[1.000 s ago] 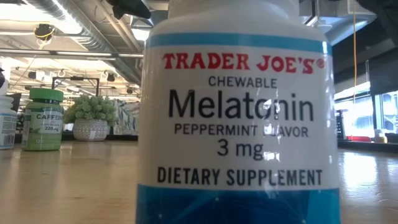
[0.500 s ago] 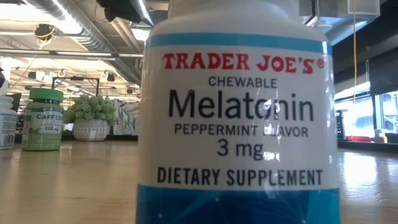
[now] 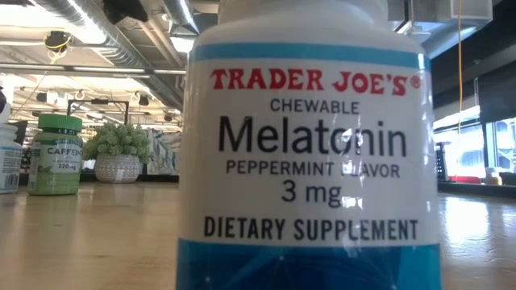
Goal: Pick and place medicine bottles onto shelf by color
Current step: Put the top orange pill bottle on the shelf
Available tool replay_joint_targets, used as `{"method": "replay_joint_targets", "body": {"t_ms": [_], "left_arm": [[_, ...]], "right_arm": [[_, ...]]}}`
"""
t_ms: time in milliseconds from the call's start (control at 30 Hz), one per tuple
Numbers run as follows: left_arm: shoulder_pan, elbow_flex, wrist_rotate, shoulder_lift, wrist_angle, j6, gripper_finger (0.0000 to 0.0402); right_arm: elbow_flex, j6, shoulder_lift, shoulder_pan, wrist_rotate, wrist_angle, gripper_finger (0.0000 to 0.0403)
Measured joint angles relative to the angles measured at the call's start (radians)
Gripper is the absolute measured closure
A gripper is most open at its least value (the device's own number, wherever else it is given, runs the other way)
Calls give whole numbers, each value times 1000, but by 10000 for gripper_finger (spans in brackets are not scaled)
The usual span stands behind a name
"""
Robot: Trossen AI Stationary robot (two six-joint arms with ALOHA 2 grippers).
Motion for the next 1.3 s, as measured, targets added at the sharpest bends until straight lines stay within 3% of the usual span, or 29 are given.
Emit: {"method": "replay_joint_targets", "body": {"t_ms": [367,533,833,1300], "left_arm": [[-139,0,126,1,-244,-243,374],[-177,0,151,-7,-280,-350,374],[-222,0,224,-8,-282,-369,374],[-279,0,229,-8,-294,-425,374]], "right_arm": [[0,121,0,94,-2,34,402],[0,134,1,94,-84,10,390],[0,159,3,94,-98,14,380],[0,122,3,94,-102,13,379]]}}
